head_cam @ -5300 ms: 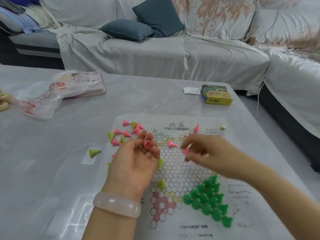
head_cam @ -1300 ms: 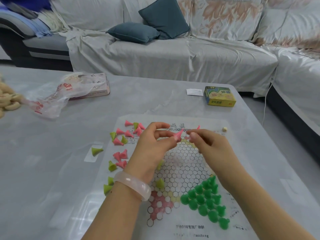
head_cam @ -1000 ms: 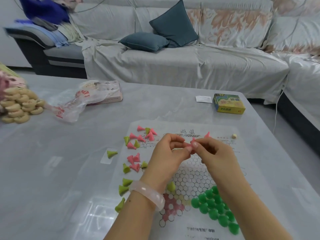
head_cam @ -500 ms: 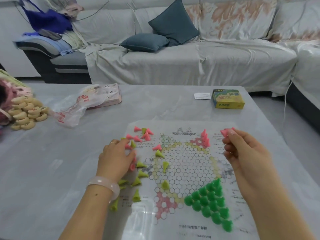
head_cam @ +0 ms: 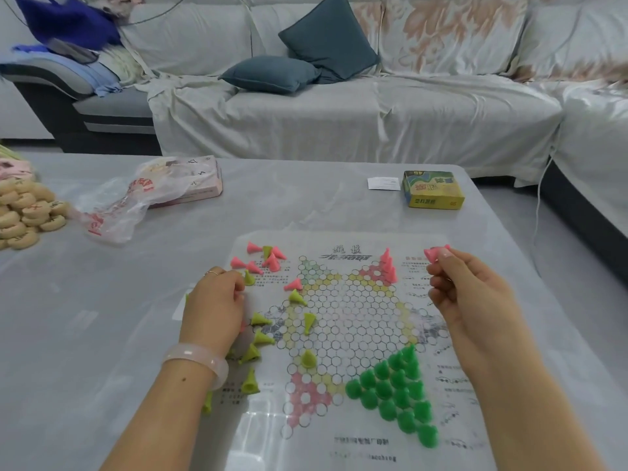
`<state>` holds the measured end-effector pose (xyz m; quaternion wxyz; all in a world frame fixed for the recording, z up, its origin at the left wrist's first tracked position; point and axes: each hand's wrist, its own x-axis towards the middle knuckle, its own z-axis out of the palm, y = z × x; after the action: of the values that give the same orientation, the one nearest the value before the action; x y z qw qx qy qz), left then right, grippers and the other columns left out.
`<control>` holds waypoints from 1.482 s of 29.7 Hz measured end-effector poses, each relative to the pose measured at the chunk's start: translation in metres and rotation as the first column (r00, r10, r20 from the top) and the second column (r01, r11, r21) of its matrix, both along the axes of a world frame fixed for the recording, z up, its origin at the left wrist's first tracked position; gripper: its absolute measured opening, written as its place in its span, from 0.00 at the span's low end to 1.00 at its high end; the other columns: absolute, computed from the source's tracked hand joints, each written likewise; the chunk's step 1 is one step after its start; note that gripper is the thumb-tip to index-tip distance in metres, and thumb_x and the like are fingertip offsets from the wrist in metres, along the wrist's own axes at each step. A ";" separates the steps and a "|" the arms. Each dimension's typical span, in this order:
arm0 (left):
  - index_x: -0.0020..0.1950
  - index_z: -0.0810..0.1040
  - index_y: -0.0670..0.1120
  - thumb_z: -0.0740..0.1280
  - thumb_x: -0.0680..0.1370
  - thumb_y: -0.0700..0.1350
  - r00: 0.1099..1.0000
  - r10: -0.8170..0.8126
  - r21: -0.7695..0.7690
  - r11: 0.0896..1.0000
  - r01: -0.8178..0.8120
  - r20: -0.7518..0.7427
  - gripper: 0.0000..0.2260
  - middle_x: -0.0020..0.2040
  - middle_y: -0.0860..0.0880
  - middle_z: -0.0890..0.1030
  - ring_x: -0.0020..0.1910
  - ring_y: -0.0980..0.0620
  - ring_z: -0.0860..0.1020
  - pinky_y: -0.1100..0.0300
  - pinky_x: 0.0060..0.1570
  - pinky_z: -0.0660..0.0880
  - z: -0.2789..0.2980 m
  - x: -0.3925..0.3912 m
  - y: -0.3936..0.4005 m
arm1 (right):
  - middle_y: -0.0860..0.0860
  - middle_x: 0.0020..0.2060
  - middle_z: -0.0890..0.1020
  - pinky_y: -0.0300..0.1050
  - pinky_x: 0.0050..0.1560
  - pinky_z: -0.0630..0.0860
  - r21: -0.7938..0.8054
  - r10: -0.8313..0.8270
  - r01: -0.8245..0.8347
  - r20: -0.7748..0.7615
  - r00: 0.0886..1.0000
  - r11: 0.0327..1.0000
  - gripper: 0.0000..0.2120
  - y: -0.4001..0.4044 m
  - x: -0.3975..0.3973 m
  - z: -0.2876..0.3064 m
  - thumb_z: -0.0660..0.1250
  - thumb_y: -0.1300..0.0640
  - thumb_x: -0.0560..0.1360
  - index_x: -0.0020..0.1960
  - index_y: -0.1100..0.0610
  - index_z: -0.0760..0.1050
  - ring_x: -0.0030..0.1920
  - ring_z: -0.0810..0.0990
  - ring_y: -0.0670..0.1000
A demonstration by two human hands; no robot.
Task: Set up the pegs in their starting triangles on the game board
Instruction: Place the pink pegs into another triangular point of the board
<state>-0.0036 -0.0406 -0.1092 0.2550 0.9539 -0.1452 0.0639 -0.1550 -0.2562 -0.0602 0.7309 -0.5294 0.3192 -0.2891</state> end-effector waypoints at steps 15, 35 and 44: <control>0.43 0.79 0.47 0.66 0.75 0.37 0.987 -0.029 -0.541 0.839 -0.061 -0.157 0.06 0.38 0.48 0.80 0.31 0.55 0.79 0.58 0.34 0.74 0.033 -0.011 0.005 | 0.44 0.36 0.78 0.38 0.36 0.68 -0.699 -0.098 -0.347 -0.511 0.854 0.625 0.04 -0.019 0.022 -0.055 0.66 0.51 0.73 0.46 0.48 0.78 0.38 0.75 0.46; 0.43 0.77 0.40 0.62 0.77 0.40 0.559 -0.589 -0.673 -0.034 -0.739 -0.584 0.06 0.34 0.47 0.77 0.24 0.58 0.71 0.69 0.23 0.68 0.037 -0.010 -0.006 | 0.45 0.35 0.76 0.43 0.37 0.73 -0.771 -0.190 -0.373 -0.527 0.828 0.516 0.06 -0.018 0.028 -0.062 0.64 0.50 0.74 0.48 0.49 0.78 0.37 0.77 0.52; 0.34 0.76 0.44 0.64 0.73 0.48 0.529 -0.630 -0.799 0.273 -0.535 -0.569 0.11 0.31 0.48 0.76 0.21 0.58 0.66 0.69 0.18 0.63 0.039 -0.040 -0.027 | 0.43 0.37 0.80 0.34 0.43 0.73 -0.745 -0.094 -0.109 -0.224 0.970 0.658 0.04 -0.005 0.021 -0.019 0.64 0.55 0.74 0.44 0.48 0.76 0.39 0.77 0.43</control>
<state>-0.0439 -0.0672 -0.0707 0.8082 0.4772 0.0343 -0.3433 -0.1339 -0.2610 -0.0796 0.4025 -0.8167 0.2556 -0.3250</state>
